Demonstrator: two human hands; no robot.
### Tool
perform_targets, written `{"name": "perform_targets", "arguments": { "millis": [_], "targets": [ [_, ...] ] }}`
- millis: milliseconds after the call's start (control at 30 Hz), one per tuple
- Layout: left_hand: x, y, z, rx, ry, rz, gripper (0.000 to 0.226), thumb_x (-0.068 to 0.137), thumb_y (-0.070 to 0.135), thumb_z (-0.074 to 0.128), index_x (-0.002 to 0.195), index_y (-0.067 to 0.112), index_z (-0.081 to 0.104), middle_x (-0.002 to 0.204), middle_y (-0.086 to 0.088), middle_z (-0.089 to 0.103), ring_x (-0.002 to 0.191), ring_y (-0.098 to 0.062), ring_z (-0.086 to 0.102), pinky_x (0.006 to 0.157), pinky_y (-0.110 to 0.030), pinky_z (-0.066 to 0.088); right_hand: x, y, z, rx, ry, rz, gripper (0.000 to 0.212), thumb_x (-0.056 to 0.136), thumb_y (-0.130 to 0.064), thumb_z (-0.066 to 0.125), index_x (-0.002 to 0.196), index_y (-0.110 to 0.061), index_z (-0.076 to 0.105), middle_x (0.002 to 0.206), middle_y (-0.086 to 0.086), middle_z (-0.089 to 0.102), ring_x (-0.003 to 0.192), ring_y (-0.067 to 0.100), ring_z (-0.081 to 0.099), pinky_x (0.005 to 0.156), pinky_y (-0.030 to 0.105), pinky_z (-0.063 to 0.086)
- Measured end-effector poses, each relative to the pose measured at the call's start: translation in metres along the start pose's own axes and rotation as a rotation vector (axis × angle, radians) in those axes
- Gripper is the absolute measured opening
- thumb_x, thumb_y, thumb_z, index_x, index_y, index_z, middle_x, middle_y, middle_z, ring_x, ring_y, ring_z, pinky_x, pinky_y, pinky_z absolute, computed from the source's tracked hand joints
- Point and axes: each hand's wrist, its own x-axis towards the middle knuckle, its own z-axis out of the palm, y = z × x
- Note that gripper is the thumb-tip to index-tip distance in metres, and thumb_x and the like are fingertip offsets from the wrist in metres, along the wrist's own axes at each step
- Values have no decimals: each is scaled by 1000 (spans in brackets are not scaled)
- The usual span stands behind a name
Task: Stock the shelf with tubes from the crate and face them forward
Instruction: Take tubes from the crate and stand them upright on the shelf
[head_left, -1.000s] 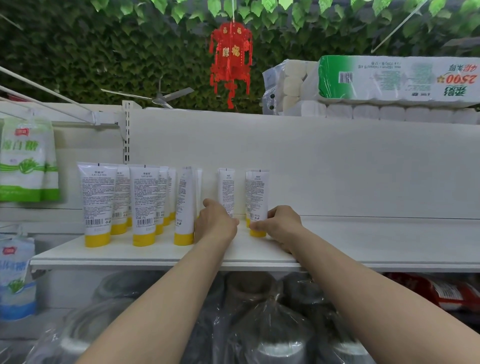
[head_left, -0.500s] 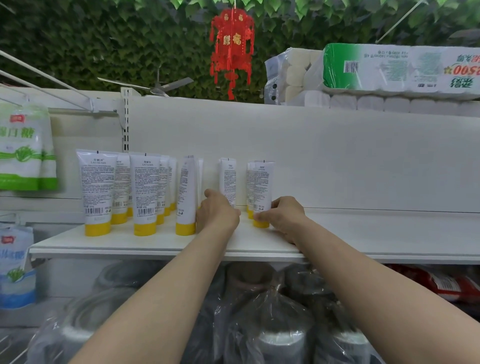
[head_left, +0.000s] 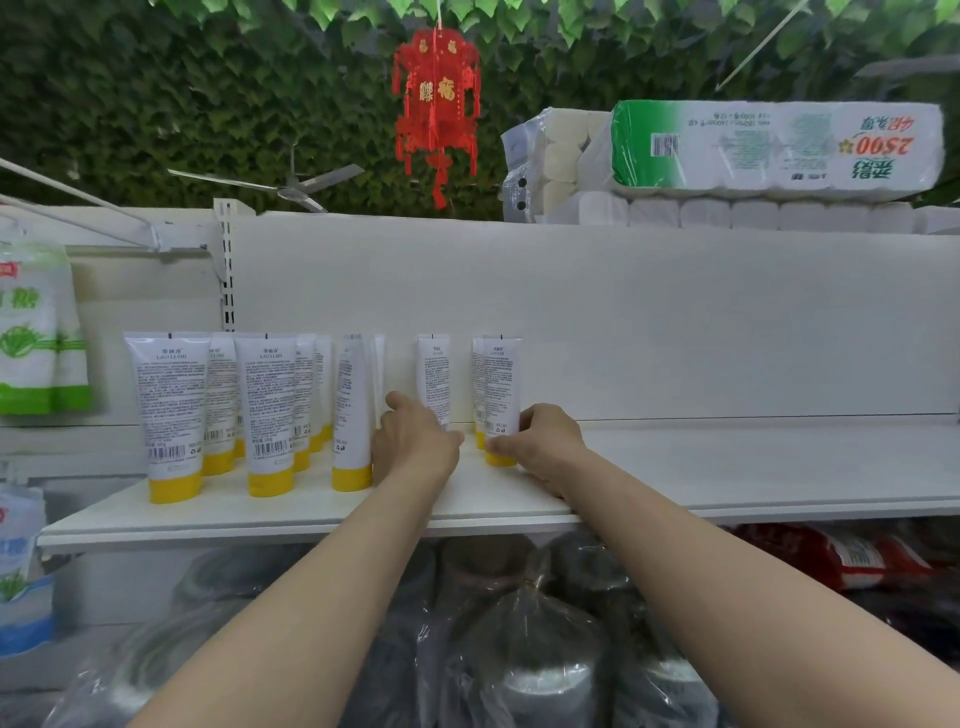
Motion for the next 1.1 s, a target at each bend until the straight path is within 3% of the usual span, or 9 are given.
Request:
{"name": "perform_targets", "arguments": {
  "millis": [167, 300, 433, 633, 767, 1100],
  "targets": [
    [-24, 11, -8, 22, 114, 105, 80, 80, 32, 78, 136, 4, 29, 138, -17, 41, 126, -36, 43, 100, -40, 40, -18, 2, -31, -55, 8, -34, 72, 73, -32, 84, 132, -12, 48, 129, 5, 55, 118, 22, 54, 96, 31, 45],
    [-52, 27, -12, 55, 225, 234, 91, 82, 33, 75, 147, 4, 18, 146, -18, 30, 132, -35, 33, 107, -40, 33, -37, 17, -90, -95, 61, -58, 70, 77, -30, 82, 135, -11, 47, 133, 8, 55, 118, 23, 54, 92, 29, 42],
    [-93, 73, -8, 38, 226, 371, 86, 85, 33, 72, 149, 7, 20, 149, -15, 28, 134, -33, 30, 107, -39, 32, -60, 38, -168, -184, 131, -57, 66, 79, -28, 80, 135, -15, 47, 132, 9, 55, 118, 26, 54, 98, 38, 46],
    [-186, 159, 46, -29, 51, 497, 76, 86, 30, 72, 147, 17, 27, 147, -11, 27, 133, -29, 29, 99, -37, 38, -116, 85, -291, -438, 171, -102, 54, 80, -24, 76, 128, -24, 51, 108, 6, 61, 104, 25, 56, 87, 38, 49],
    [-268, 215, 102, -127, -131, 549, 72, 86, 24, 71, 145, 21, 30, 142, -8, 30, 130, -25, 31, 94, -34, 40, -157, 129, -377, -673, 174, -108, 57, 76, -25, 74, 128, -29, 51, 114, 10, 61, 110, 26, 54, 78, 36, 48],
    [-476, 323, 244, -182, -485, 649, 66, 80, 23, 77, 136, 23, 42, 129, -11, 38, 118, -31, 43, 94, -38, 44, -268, 276, -577, -985, 180, 116, 61, 75, -31, 77, 129, -30, 50, 118, 6, 55, 115, 30, 49, 87, 35, 46]
  ]
}}
